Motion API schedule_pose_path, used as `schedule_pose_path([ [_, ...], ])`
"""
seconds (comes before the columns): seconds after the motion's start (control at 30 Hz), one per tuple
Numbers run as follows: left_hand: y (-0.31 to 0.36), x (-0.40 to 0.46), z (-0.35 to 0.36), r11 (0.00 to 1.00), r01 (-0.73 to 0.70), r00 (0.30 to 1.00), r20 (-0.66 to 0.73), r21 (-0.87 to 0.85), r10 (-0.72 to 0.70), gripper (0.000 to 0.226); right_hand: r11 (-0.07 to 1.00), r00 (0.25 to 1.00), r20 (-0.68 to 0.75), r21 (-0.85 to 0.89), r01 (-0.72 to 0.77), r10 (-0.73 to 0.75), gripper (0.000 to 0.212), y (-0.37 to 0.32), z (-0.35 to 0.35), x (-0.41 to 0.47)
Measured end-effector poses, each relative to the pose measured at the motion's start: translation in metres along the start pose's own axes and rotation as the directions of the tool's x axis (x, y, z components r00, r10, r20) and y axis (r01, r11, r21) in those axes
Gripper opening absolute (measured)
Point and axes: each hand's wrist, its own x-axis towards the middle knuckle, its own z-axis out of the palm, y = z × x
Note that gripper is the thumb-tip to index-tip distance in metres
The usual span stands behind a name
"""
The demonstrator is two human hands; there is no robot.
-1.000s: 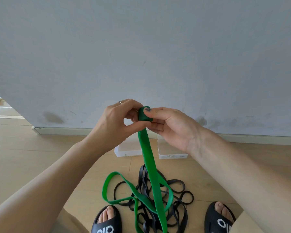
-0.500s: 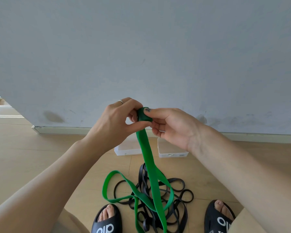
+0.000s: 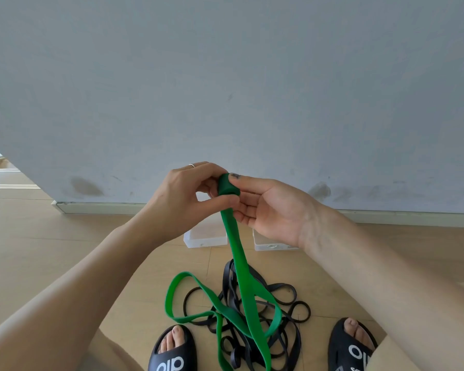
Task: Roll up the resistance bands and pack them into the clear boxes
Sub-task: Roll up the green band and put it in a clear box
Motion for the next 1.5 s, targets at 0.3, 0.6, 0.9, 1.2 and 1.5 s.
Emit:
schedule_pose_path([
  [0.3, 0.003, -0.001, -0.006, 0.989, 0.002, 1.0, 0.011, -0.15, 0.0, 0.029, 0.929, 0.978, 0.167, -0.327, 0.173, -0.124, 0.045, 0.009, -0.001, 0.01],
  [0.6, -0.003, -0.009, -0.013, 0.999, -0.014, 0.991, 0.131, -0.048, 0.02, 0.026, 0.854, 0.98, 0.201, -0.507, 0.115, -0.013, 0.036, -0.007, -0.015, 0.002],
  [0.9, 0.003, -0.011, -0.01, 0.996, -0.093, 0.985, 0.144, -0.017, 0.094, 0.026, 0.759, 0.98, 0.196, -0.642, 0.106, 0.029, 0.039, -0.017, -0.018, -0.007],
  [1.2, 0.004, -0.014, -0.012, 0.975, 0.071, 0.985, 0.167, -0.212, -0.036, 0.032, 0.809, 0.98, 0.189, -0.584, 0.062, 0.062, 0.049, -0.021, -0.021, -0.013],
  [1.5, 0.004, -0.014, -0.012, 0.989, -0.122, 0.963, 0.25, 0.079, 0.099, 0.022, 0.668, 0.99, 0.129, -0.741, 0.064, 0.048, 0.029, -0.022, -0.02, -0.011],
])
